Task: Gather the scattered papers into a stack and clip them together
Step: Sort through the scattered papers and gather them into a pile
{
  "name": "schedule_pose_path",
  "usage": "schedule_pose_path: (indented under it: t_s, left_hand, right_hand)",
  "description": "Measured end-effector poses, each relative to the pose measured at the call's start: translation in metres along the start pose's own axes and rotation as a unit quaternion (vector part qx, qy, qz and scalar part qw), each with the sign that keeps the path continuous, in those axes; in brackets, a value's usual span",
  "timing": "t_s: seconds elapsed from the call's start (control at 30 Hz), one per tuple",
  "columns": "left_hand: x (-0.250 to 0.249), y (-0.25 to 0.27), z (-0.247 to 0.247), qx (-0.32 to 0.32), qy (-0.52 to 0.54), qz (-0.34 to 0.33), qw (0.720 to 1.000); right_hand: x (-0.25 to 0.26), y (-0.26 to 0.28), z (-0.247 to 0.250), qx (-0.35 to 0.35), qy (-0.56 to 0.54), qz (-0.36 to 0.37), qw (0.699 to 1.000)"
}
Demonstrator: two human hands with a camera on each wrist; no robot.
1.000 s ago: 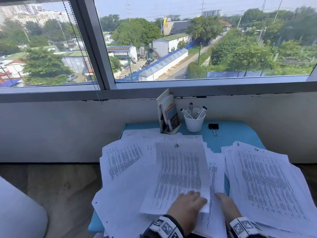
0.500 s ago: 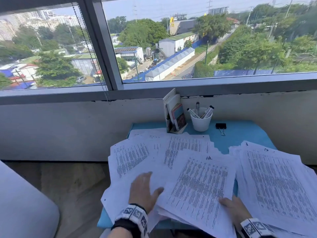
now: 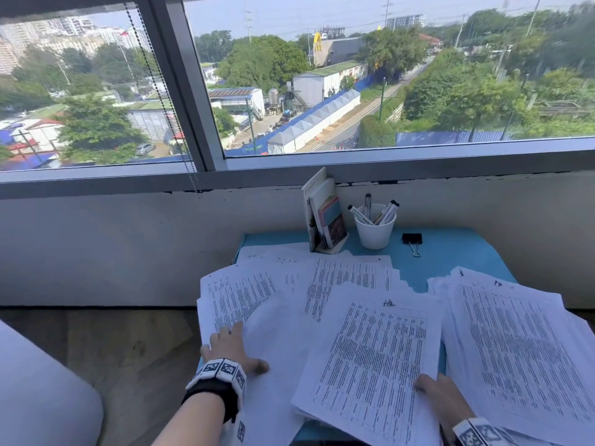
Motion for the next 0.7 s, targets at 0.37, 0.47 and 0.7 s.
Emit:
schedule_pose_path:
  t_s: [0.37, 0.47, 0.7]
  left_hand:
    - [0.045, 0.002, 0.083, -0.144, 0.473, -0.029, 0.869]
    - [0.055, 0.001, 0.098, -0.262, 0.601, 0.033, 0.754]
    - [-0.046, 0.027, 0.036, -0.023, 0.504, -0.037, 0.863]
  right_hand:
    - [0.005, 0.012, -0.001, 0.008, -0.001, 0.016, 1.000]
    - [0.007, 0.015, 0.000, 0.010, -0.007, 0.021, 1.000]
    - [0.015, 0.032, -0.003, -0.004, -0.017, 0.034, 0.999]
Point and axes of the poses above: each hand's wrist, its own y-axis away from the middle knuckle, its own z-axis out of the back of the hand, x = y × z, the point moved 2 cm from there along -y, towards the middle knuckle, and after that the axes turned 2 degrees about -x, right-handed, at the moved point
